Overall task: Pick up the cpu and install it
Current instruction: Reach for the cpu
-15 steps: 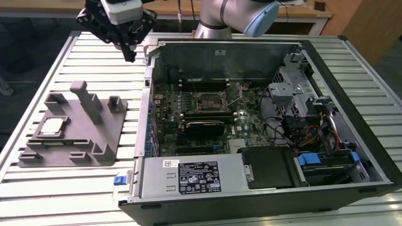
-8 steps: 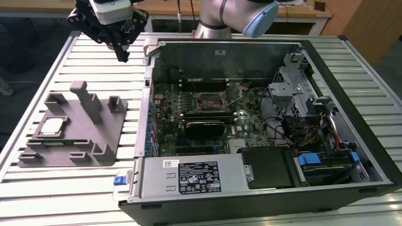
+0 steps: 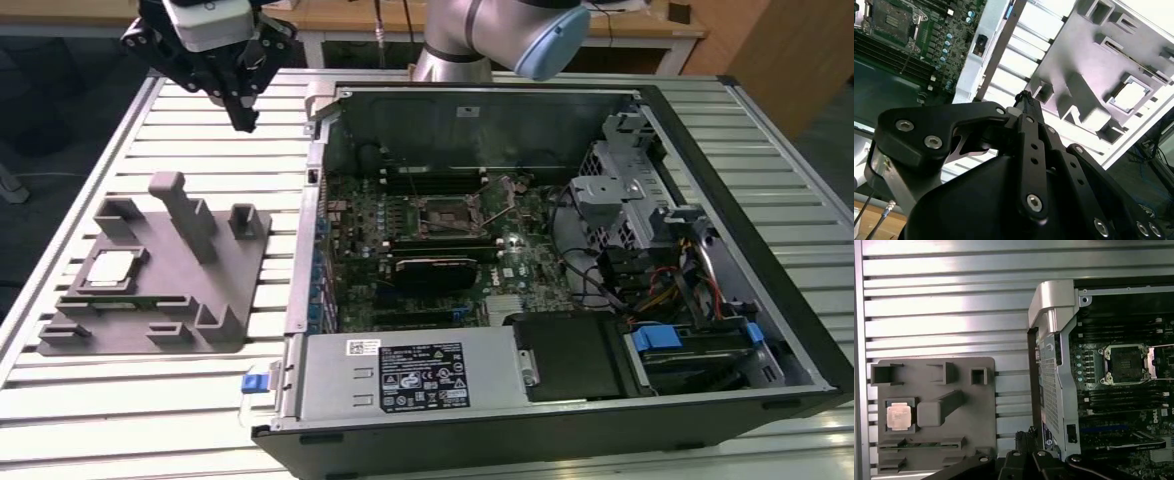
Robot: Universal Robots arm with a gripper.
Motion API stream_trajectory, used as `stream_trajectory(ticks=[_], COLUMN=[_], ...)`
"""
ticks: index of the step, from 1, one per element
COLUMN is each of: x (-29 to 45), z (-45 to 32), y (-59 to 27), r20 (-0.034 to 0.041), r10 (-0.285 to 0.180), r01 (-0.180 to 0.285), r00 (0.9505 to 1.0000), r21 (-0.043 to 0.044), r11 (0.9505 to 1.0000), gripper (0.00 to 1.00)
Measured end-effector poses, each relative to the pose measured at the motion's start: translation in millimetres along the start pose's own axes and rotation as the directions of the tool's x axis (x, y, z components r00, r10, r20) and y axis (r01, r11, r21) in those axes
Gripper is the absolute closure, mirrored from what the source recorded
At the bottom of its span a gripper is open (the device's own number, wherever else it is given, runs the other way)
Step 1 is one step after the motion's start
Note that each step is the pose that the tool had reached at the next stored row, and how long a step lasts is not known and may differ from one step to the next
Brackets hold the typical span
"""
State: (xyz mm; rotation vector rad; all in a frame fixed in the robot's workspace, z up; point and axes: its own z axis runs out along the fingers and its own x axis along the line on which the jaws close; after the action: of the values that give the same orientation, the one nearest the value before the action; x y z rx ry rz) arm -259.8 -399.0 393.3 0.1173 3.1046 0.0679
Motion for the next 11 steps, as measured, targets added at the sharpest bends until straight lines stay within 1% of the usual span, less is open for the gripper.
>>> stream_trajectory(ticks=[11], x=[20.6], z=[-0.8], y=[-1.5], r20=[0.0019], r10=[0.0], r01=[0.0], r00=[1.0], r21=[-0.0001], r11=[1.0], gripper=[0.89])
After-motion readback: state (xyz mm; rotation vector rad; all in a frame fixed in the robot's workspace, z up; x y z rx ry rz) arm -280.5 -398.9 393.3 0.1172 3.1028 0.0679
